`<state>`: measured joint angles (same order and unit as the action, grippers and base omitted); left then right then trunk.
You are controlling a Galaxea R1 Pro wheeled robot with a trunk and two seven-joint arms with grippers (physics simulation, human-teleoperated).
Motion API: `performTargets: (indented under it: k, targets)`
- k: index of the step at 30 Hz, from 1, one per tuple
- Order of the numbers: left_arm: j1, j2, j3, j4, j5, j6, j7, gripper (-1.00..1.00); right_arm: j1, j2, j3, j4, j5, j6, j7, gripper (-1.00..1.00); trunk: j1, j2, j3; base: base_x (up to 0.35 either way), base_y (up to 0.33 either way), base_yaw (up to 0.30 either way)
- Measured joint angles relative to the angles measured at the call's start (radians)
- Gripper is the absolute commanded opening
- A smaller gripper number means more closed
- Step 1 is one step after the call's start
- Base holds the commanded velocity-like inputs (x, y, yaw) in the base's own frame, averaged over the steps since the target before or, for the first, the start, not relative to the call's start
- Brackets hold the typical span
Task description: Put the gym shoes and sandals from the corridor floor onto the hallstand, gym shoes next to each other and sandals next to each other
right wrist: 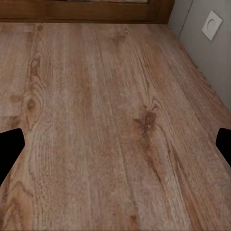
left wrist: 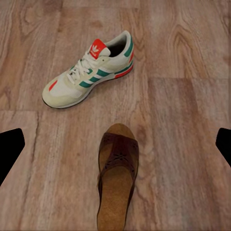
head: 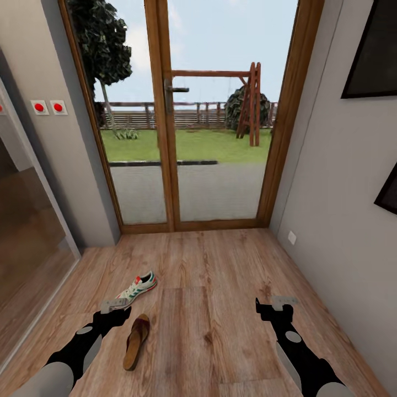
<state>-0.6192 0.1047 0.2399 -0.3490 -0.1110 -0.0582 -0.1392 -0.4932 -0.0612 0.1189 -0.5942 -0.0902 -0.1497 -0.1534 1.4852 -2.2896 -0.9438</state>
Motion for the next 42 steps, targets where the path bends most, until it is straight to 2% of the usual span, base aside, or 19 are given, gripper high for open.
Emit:
performTargets:
  k: [6, 17, 27, 42]
  targets:
    - [-0.001, 0.002, 0.000, 0.000, 0.002, 0.000, -0.005, 1.00, 0.000, 0.000, 0.000, 0.000, 0.000, 0.000, 0.000, 1.00, 0.000, 0.000, 0.000, 0.056, 0.125, -0.012]
    - [0.000, 0.000, 0.000, -0.004, 0.001, -0.002, -0.007, 1.00, 0.000, 0.000, 0.001, 0.000, 0.001, 0.000, -0.001, 1.00, 0.000, 0.000, 0.000, 0.017, 0.044, -0.205]
    - [-0.001, -0.001, -0.001, -0.010, 0.001, -0.001, -0.007, 1.00, 0.000, 0.001, 0.002, 0.000, 0.000, 0.000, -0.001, 1.00, 0.000, 0.000, 0.000, 0.002, 0.005, -0.043]
    - [-0.004, -0.004, 0.000, -0.011, 0.000, 0.001, -0.007, 1.00, 0.000, 0.001, 0.002, 0.000, 0.000, 0.000, -0.001, 1.00, 0.057, -0.105, -0.047, 0.000, 0.000, -0.003]
